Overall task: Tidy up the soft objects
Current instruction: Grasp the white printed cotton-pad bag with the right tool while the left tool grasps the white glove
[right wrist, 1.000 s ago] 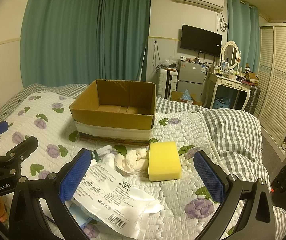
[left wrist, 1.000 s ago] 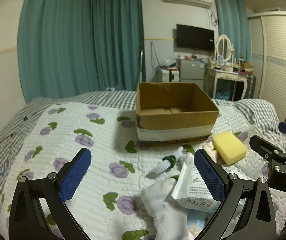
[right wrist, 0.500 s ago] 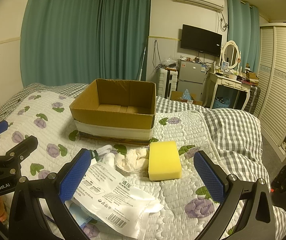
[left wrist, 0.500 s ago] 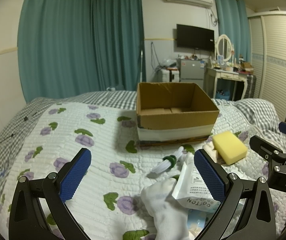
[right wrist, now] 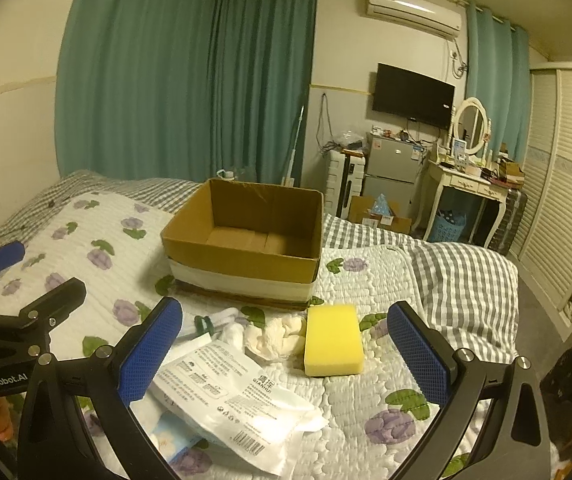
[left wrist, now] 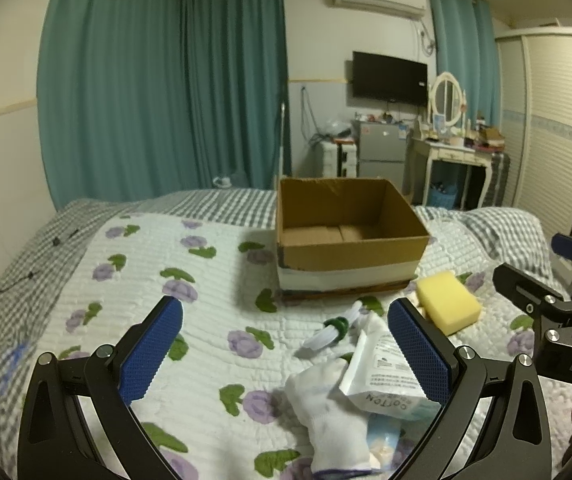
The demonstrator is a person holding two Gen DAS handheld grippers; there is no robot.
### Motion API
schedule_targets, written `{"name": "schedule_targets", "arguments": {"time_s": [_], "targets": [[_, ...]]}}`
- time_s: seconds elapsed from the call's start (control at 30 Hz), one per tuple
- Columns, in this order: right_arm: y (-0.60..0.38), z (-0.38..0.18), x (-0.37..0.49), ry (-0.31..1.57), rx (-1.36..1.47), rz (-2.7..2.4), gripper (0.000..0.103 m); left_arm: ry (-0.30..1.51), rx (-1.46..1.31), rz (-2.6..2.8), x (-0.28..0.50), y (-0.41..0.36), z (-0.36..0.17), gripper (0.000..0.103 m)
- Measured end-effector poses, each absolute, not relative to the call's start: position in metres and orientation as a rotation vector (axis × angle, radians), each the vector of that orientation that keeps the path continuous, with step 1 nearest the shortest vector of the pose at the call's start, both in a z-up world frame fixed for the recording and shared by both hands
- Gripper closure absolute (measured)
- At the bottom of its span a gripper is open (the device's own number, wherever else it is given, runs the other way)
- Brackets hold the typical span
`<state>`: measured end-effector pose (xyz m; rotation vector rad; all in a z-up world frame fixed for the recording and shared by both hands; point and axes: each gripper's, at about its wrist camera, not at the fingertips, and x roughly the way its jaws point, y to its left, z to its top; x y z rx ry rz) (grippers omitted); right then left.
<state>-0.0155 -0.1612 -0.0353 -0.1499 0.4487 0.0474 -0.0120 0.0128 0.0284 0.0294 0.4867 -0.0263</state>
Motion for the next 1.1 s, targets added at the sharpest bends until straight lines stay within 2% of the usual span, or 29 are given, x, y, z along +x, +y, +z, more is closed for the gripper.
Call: {"name": "schedule_targets", "arguments": {"time_s": [0.17,0.5,0.67,0.73,0.9,0.93,1.1], "targets": [[-0.154,-0.047,-0.016,0.561,-0.197,0.102,0.000,0.557,0.055,-0.021,-0.014,0.014,0.013,0.000],[-0.130,-0.131,0.010,0.835,-0.303,0.172,0.002,0.761,0.080,-0.020,-0.005,0.013,-0.040,0.001],[-0.129,-0.161,0.025,0.934,-0.305,0.193,0.028,0.800,0.084,-0.016,-0.001,0.012,-0.050,0.001],[-0.130,-0.161,0.025,0.932,-0.292,0.214,0.046,0.815,0.089,-0.013,0.000,0.011,-0.052,0.001],[-0.132,-0.144,0.015,0.876,-0.299,0.222,0.071,0.841,0.117,-0.034,0.003,0.004,-0.057,0.001],[-0.133,-0.138,0.011,0.855,-0.302,0.214,0.075,0.846,0.122,-0.037,0.003,0.003,-0.057,0.001],[-0.147,-0.105,0.001,0.769,-0.275,0.169,0.078,0.910,0.116,-0.052,0.019,-0.008,-0.066,0.001]]}}
